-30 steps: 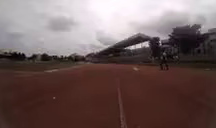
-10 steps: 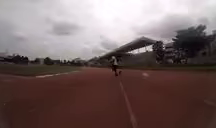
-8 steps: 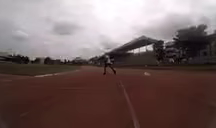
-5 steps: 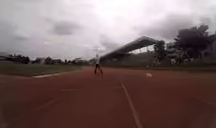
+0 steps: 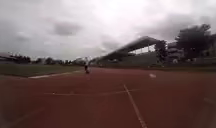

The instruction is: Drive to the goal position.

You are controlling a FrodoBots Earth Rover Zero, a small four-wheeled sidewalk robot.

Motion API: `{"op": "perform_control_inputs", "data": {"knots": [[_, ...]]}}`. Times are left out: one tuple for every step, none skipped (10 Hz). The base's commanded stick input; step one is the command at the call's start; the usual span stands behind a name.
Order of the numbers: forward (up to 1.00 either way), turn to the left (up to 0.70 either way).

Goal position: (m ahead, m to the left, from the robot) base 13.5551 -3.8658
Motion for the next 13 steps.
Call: {"op": "perform_control_inputs", "data": {"knots": [[0.7, 0.0], [0.7, 0.0], [0.7, 0.0], [0.7, 0.0], [0.7, 0.0], [0.7, 0.0], [0.7, 0.0], [0.7, 0.0], [0.7, 0.0], [0.7, 0.0], [0.7, 0.0], [0.7, 0.0], [0.7, 0.0]]}}
